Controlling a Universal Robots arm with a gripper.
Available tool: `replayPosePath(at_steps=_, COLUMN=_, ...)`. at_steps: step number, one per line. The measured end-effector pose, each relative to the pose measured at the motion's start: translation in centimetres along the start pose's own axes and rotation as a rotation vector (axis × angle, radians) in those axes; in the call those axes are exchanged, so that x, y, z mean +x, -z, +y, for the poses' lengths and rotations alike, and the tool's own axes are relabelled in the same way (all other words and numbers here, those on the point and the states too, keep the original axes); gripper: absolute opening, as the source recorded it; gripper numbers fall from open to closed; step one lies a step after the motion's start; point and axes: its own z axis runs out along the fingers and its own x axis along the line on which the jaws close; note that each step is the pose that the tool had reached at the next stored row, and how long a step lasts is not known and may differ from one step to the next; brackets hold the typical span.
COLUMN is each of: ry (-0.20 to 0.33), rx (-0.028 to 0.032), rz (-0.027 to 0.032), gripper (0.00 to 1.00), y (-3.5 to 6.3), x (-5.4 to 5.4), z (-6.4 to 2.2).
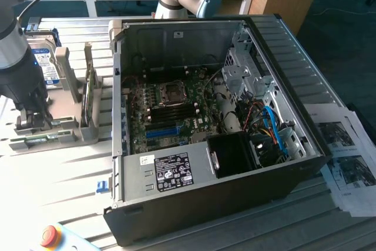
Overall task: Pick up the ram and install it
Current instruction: 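Pick up the ram and move it above insertion slot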
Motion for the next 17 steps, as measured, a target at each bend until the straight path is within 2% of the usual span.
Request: replayPosePath(at_steps=17, ry=0.0, rx=-0.0001, rz=0.0001, gripper=0.24, y=-0.07, x=0.15, z=-0.05)
